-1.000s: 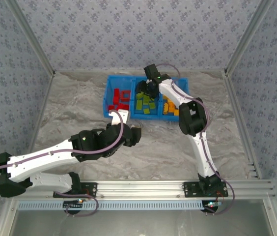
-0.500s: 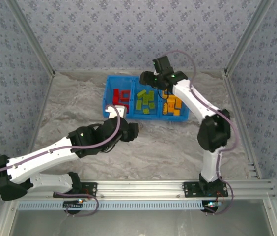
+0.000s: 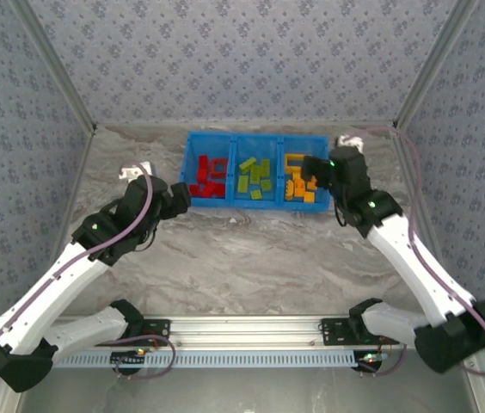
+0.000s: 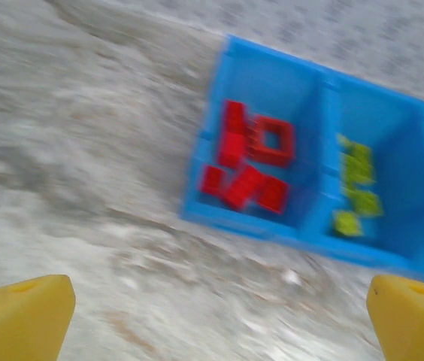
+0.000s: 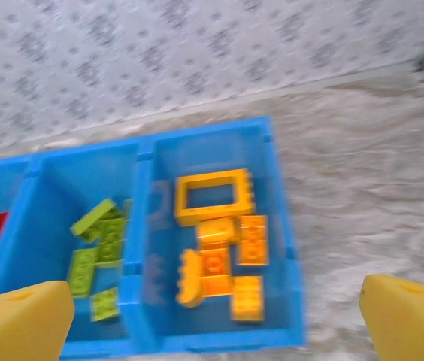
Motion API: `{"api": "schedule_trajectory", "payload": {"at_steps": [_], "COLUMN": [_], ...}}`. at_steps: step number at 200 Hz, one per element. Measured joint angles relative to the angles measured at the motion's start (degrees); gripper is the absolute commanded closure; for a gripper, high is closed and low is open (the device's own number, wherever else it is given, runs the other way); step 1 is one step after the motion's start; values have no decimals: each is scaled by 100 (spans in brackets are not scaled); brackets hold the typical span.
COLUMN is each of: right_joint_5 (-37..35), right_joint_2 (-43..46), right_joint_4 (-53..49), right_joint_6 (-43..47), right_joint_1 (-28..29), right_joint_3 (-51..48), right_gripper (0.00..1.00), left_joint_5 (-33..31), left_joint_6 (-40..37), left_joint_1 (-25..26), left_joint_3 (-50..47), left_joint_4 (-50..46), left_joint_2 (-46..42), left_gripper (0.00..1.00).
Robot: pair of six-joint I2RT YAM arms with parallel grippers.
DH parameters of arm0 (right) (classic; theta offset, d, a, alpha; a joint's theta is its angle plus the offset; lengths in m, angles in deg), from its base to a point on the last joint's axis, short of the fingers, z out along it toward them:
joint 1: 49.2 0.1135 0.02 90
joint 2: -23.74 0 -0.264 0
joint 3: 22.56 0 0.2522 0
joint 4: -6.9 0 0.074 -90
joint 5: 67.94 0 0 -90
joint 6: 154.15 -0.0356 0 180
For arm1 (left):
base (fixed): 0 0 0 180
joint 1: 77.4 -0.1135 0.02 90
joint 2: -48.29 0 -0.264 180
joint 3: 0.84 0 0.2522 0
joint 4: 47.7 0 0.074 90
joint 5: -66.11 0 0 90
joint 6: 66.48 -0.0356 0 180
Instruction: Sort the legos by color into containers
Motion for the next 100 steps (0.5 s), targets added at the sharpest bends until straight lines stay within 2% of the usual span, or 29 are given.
{"api": "schedule_trajectory", "payload": {"at_steps": [24,37,66,83,100], "right_joint_5": [-352,-433,-603,-573,-492], "right_joint_2": [896,1255,1585,1421,1172], "right_joint_4": [433,726,1657,2116,2680], "right_joint_6": [37,160,874,1248,1467], "right_joint_1": [-476,-815,-1069,-1169,-1375], "right_joint_3": [-1110,-1808,-3130,-3458,-3709], "right_gripper": [0,0,0,0,0], "left_joint_5": [-1443,-1834,-1169,-662,-236], "left_joint_6": [-98,-695,-2109,-2610,-2981], "left_joint_1": [-166,-492,-1753,-2441,-2911], "left_joint_3": [-487,-1134,-2452,-2918,-3226], "left_joint_4": [120,835,2317,3115,3888], "left_joint_2": [-22,-46,94,258,527], "left_gripper": [0,0,1,0,1]}}
